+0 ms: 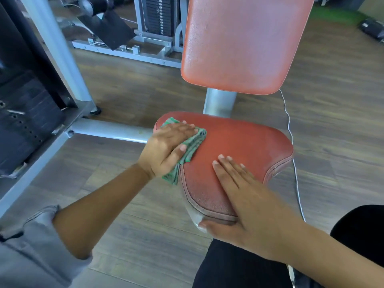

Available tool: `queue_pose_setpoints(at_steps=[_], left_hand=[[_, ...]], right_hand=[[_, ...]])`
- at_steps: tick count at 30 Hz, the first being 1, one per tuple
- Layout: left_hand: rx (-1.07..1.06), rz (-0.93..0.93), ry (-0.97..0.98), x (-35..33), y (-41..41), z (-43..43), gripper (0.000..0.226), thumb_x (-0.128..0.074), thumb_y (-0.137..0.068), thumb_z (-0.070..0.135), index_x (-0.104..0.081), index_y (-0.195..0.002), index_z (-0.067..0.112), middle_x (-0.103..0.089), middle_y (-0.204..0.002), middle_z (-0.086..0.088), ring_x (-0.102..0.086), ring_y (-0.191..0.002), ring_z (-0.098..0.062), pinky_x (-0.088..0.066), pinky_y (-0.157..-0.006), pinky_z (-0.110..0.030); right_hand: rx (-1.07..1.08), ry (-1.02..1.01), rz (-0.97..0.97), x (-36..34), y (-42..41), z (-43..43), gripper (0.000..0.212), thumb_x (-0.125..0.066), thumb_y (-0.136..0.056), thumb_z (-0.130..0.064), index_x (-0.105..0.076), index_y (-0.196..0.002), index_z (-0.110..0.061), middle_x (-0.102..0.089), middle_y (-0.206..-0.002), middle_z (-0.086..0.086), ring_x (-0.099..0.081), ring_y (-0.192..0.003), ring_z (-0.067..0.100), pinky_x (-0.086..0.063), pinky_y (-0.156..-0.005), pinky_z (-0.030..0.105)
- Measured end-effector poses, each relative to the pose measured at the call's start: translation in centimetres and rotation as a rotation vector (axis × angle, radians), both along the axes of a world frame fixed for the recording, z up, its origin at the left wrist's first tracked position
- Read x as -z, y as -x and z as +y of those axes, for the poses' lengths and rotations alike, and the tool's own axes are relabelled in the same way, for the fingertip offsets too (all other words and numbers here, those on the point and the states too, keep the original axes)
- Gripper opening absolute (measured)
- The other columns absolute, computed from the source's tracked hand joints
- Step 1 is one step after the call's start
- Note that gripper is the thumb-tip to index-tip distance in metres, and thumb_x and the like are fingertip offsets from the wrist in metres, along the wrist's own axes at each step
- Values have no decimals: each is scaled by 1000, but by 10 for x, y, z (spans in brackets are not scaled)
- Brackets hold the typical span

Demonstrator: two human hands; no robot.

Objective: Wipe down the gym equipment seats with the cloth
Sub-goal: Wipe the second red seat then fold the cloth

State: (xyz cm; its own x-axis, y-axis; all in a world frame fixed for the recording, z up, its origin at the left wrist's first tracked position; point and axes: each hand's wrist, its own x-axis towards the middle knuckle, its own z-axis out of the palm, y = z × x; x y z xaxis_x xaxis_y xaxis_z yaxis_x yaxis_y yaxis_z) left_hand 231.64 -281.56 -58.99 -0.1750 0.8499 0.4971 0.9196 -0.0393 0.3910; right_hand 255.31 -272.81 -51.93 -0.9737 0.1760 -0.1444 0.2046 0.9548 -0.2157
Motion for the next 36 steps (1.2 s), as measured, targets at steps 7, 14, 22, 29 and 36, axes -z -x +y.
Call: queue_pose_setpoints(at_steps=[7, 14, 22, 29, 36], left_hand=[[-62, -81, 24, -5, -18, -2, 49, -33, -96, 31, -55, -133, 7, -52, -139, -6, -38, -137, -21, -28, -113, -44], [-3, -264, 150, -31, -69, -23, 52, -32, -96, 37, -44, -142, 17, -37, -150, 6, -19, -144, -4, -11, -119, -27], [-8, -16, 330, -58, -124, -24, 57, -26, -98, 44, -33, -148, 18, -29, -155, 4, -13, -146, -9, -10, -117, -31], [-169, 118, 605, -70, -140, 33, 81, 11, -79, 55, 2, -153, 24, 5, -160, 6, 11, -146, -9, 12, -116, -25], [-168, 220, 740, -72, -155, 49, 86, 14, -73, 63, 17, -150, 25, 23, -157, 4, 24, -143, -13, 11, -118, -39]], right_hand=[[-28, 43, 19, -2, -3, 4, 112, -18, -71, -90, 10, -153, -19, 20, -158, -7, 26, -140, -1, 17, -113, 18], [154, 76, 86, 9, -14, 60, 90, 7, -78, -77, -2, -153, -28, 7, -160, -13, 17, -141, -8, 13, -114, 16], [98, -17, 90, 27, -9, 105, 75, 7, -87, -60, -7, -153, -27, -4, -160, -7, 5, -146, 4, 9, -118, 25], [81, -27, 104, 36, -2, 141, 82, 8, -82, -62, -12, -153, -26, -8, -160, -5, -2, -147, 9, 4, -117, 28], [-11, 97, 30, 34, -2, 183, 63, -15, -98, -52, -9, -153, -23, -3, -161, -7, 5, -146, 4, 7, -117, 23]])
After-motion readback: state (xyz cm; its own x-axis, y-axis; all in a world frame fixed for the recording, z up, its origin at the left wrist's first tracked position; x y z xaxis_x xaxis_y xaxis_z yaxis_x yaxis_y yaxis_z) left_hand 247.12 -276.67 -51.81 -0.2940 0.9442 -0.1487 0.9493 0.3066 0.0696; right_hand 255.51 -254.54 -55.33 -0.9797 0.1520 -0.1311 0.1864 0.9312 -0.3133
